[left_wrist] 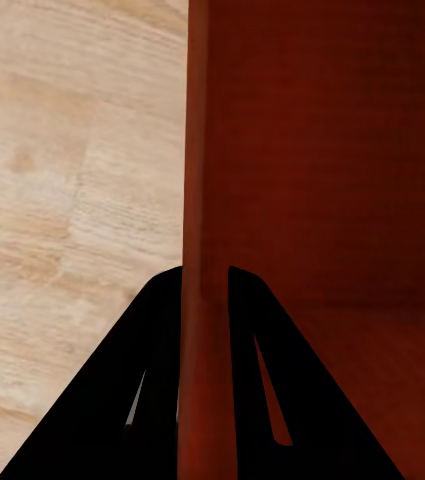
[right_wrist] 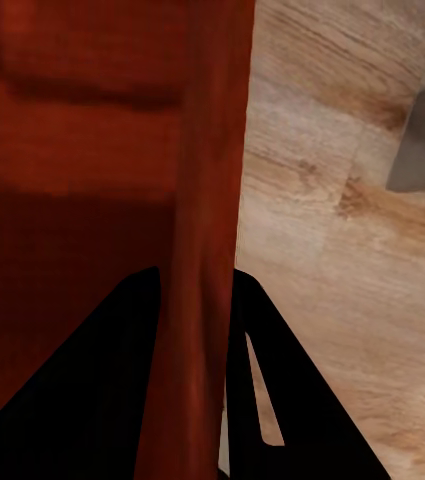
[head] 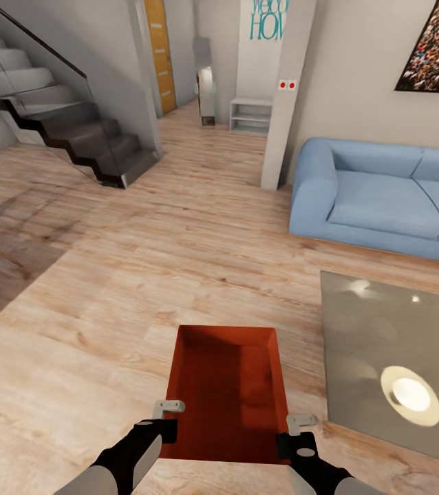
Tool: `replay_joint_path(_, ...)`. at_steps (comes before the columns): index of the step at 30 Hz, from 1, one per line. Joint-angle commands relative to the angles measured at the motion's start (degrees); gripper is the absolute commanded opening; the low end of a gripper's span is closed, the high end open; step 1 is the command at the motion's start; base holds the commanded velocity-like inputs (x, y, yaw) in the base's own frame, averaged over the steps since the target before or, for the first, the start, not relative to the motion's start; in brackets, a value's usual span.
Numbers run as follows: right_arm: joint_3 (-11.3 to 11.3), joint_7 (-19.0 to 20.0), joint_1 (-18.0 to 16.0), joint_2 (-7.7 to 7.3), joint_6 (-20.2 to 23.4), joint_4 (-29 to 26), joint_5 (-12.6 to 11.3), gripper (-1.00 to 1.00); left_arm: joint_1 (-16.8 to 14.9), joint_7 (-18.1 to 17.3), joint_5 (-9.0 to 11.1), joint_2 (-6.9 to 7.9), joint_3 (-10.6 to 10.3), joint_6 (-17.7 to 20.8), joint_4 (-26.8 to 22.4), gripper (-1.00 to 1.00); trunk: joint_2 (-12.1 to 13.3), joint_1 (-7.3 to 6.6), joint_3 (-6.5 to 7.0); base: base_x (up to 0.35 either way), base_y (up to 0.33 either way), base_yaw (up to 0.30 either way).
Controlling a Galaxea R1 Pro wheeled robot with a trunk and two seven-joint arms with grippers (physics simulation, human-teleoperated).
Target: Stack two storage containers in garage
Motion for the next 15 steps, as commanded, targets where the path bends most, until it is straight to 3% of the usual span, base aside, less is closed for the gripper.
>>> replay_joint_path(1,0.07,-0.22,-0.01,-0.25,0.92,0.35,-1.74,-1.00,-0.05,-0.25,0.87,0.11,-1.66,-0.29,-0.31,-1.00,-0.10,0.03,-0.11,0.000,0.000,0.270)
replay_joint_path(6,0.07,-0.17,0.01,-0.25,0.96,0.35,-1.74,-1.00,-0.07,-0.25,0.87,0.11,-1.66,-0.24,-0.31,-1.00,-0.10,0.03,-0.17,0.000,0.000,0.170)
replay_joint_path(15,0.07,-0.26,-0.01,-0.25,0.92,0.35,-1.74,-1.00,-0.04,-0.25,0.87,0.11,-1.61,-0.30,-0.31,-1.00,-0.10,0.03,-0.18,0.000,0.000,0.008)
